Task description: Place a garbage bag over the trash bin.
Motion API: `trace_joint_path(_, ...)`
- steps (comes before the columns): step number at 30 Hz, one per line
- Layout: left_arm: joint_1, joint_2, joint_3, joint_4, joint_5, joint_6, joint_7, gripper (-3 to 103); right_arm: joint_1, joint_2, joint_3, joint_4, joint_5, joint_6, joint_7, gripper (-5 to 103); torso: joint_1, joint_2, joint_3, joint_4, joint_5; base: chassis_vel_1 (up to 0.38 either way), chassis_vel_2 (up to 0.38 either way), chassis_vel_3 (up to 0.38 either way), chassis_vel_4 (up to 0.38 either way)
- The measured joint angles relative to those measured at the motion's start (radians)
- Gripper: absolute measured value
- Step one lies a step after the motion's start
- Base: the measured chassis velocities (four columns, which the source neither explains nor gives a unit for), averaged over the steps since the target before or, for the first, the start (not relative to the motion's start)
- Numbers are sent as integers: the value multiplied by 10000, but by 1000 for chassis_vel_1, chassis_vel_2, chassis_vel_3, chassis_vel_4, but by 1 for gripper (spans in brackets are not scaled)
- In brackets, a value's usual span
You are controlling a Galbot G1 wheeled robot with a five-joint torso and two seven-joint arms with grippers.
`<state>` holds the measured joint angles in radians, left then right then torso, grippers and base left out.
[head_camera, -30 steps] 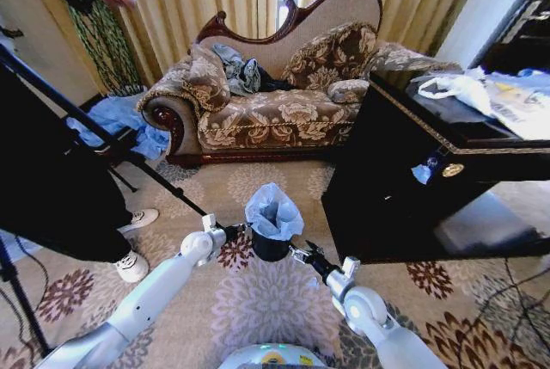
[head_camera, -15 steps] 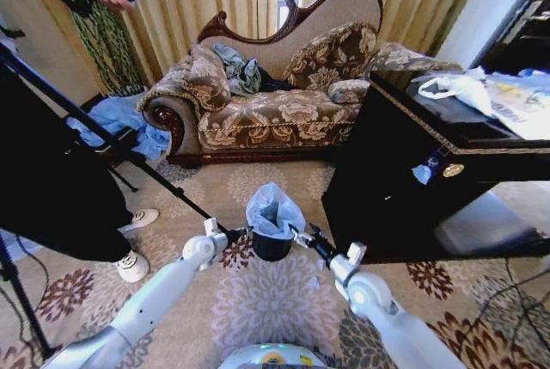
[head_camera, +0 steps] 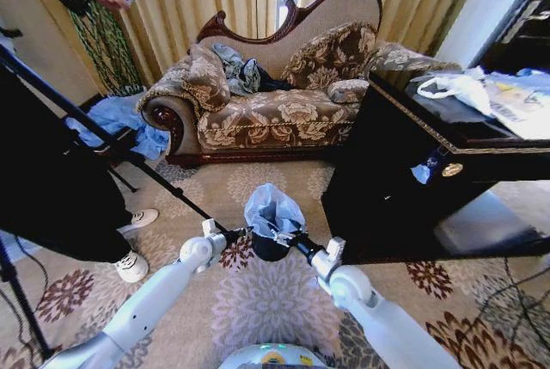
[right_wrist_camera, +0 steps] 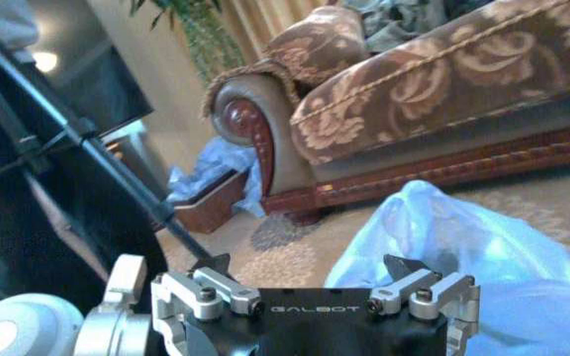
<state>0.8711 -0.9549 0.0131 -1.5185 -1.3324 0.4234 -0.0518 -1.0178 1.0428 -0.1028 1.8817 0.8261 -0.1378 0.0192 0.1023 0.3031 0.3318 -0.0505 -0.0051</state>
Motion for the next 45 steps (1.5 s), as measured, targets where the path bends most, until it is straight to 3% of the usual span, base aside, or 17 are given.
trace_joint_path(14,512,100,-82,-193,152,11,35,0,1604,844,-1197,-1430,-963,273,20,100,2,0,0,0,1,0,0,0,0)
trace_joint_path(21,630,-20,-17,-75,355,-49,121,0,2356,1388,-1516,-2321,-1623,-41,854,100,2,0,0,2,2,0,0,0,0)
trace_joint_path(26,634,-162,-20,164,462,-137,190,0,2836,1642,-1583,-3264,-3057,-426,1541,100,2,0,0,2,3,0,0,0,0)
trace_joint_path(29,622,-197,-39,254,473,-173,215,0,2948,1595,-1574,-3509,-3753,-758,1629,100,2,0,0,2,2,0,0,0,0)
trace_joint_path(31,597,-224,-70,332,476,-214,246,0,3044,1297,-1539,-3580,-4601,-1581,1597,100,2,0,0,1,3,0,0,0,0)
trace_joint_path(32,597,-224,-70,332,476,-214,246,0,3044,1297,-1539,-3580,-4601,-1581,1597,100,2,0,0,1,3,0,0,0,0)
trace_joint_path(36,548,-264,-89,386,476,-263,266,0,3142,704,-1531,-3367,-4950,-2779,1095,100,2,0,0,1,4,0,0,0,0)
trace_joint_path(40,482,-322,-118,462,479,-303,280,0,3198,241,-1651,-3297,-5087,-3173,695,100,0,0,0,0,3,0,0,0,0)
trace_joint_path(45,467,-348,-148,511,479,-335,297,0,3150,31,-1651,-3305,-5301,-3147,528,100,0,0,0,1,3,0,0,0,0)
